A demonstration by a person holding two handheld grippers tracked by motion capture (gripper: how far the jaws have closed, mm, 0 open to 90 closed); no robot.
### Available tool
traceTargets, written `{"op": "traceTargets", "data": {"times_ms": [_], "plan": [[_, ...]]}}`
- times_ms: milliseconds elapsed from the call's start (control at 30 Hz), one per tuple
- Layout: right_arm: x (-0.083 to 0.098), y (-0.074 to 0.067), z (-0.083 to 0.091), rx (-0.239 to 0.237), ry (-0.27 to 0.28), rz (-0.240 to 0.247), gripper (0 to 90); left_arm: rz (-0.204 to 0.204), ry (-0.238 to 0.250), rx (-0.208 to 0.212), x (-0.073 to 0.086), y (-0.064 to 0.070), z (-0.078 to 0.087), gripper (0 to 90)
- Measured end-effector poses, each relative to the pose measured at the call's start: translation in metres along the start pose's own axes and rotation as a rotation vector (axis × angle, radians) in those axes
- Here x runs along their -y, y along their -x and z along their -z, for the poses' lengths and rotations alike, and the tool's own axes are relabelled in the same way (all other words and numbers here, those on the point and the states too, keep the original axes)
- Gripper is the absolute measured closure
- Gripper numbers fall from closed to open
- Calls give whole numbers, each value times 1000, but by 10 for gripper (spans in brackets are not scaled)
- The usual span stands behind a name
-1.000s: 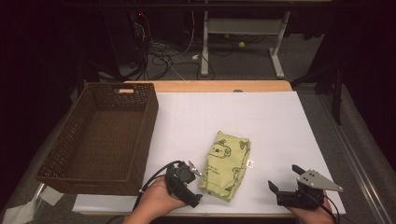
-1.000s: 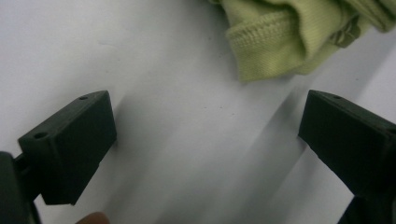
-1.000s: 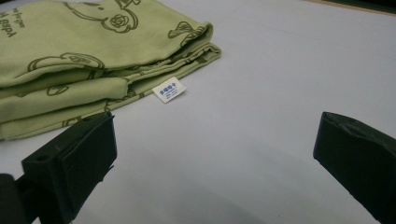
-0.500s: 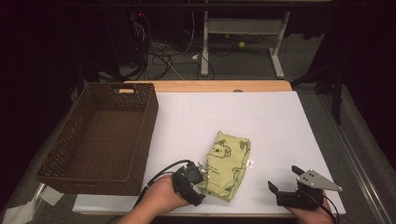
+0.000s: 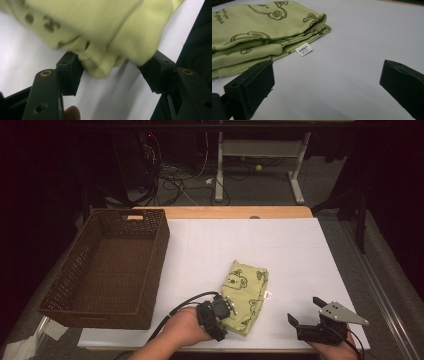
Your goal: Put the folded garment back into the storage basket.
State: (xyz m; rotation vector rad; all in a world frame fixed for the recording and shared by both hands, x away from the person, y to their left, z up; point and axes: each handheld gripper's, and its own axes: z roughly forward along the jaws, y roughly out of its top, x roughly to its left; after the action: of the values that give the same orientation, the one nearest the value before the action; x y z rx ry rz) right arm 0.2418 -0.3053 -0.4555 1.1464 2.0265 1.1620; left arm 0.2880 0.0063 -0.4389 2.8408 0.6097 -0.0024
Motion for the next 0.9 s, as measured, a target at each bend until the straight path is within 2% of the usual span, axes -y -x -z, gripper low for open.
{"op": "traceTargets", "data": {"times_ms": [67, 133, 233, 400, 533, 633, 800, 900], "plan": [[-1, 0, 0, -5, 10, 4, 4, 22, -9, -6, -5, 0, -1, 346], [-1, 1, 1, -1, 6, 1, 4, 6, -60, -13, -12, -1, -1, 349], [-1, 1, 3, -1, 13, -5, 4, 6, -109, -21, -21, 1, -1, 358], [-3, 0, 3, -4, 26, -15, 5, 20, -160, -11, -29, -1, -2, 374], [-2, -2, -1, -9, 8, -12, 5, 29, -171, -2, -31, -3, -2, 398], [-1, -2, -1, -11, 6, -15, 5, 12, -179, 1, -33, -4, -2, 444], [0, 0, -2, -3, 0, -19, 5, -16, -172, 8, -34, -5, 0, 578], [0, 0, -1, 1, 1, -13, 5, -11, -158, 8, -33, -5, 0, 658]]}}
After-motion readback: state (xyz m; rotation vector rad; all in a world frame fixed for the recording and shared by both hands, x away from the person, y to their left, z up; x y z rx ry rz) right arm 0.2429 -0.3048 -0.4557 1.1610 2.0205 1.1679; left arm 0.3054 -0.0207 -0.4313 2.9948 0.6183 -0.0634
